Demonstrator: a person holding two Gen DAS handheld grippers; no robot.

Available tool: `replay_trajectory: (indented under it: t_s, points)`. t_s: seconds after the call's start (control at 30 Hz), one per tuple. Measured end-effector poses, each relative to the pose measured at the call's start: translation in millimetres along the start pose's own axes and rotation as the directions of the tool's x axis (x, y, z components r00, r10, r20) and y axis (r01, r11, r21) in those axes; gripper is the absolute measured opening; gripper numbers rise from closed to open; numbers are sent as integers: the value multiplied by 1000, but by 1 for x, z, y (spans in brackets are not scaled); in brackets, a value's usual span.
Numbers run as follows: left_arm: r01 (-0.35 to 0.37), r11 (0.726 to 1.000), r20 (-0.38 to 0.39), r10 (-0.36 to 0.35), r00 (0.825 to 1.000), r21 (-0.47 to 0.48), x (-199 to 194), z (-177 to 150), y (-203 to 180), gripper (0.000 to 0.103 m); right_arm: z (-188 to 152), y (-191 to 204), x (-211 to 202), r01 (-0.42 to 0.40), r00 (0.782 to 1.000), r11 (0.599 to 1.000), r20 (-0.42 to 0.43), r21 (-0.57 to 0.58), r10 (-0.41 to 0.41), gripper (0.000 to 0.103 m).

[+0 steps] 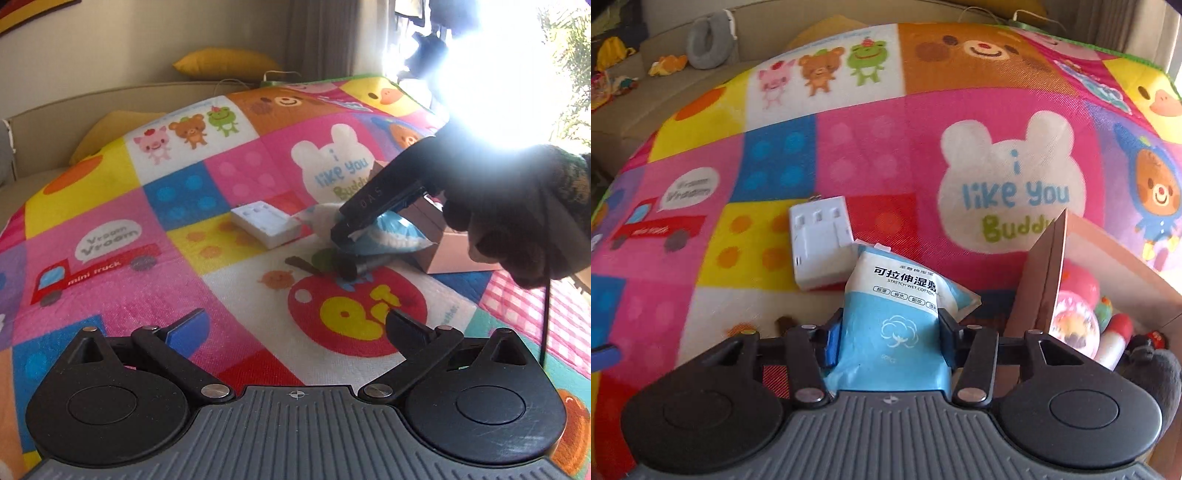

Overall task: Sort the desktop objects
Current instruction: 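Grasp the blue wet-wipes pack with the right tool and lift it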

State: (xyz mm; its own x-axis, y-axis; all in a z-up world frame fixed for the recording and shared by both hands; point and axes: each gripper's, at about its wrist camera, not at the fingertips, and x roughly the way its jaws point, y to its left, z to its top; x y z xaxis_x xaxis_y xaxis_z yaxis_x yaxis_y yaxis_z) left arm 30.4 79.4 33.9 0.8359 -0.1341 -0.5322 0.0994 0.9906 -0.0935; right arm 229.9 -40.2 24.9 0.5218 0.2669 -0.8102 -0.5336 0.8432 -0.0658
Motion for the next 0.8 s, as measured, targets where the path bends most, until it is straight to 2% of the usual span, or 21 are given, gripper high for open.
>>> replay_trajectory:
  t_s: [0.17,0.27,0.33,0.43,0.57,0.67,0.8]
  points:
    - [46,998,-16,-45,999,50,-6,-6,-18,103,-47,9,-51,-107,994,994,12,-14,107,49]
    - [59,996,-47,-56,997,70,-3,-11,-29,103,-77,4,-90,-163,983,987,79,1,163,48]
    - [73,994,-60,-68,996,81,-1,-12,-38,103,-95,-3,-114,-162,979,987,130,9,159,48]
    - [90,991,-59,-84,995,102,2,-9,-53,103,-121,-17,-137,-78,978,997,194,13,74,48]
    - [83,988,-43,-78,996,128,14,-2,-70,103,-158,-40,-139,89,973,995,209,44,-96,48]
    - [83,986,-46,-78,996,141,24,7,-82,103,-180,-62,-130,160,965,981,194,106,-178,49]
    - [138,971,-54,-130,990,193,30,12,-106,103,-204,-83,-119,202,953,964,191,171,-233,49]
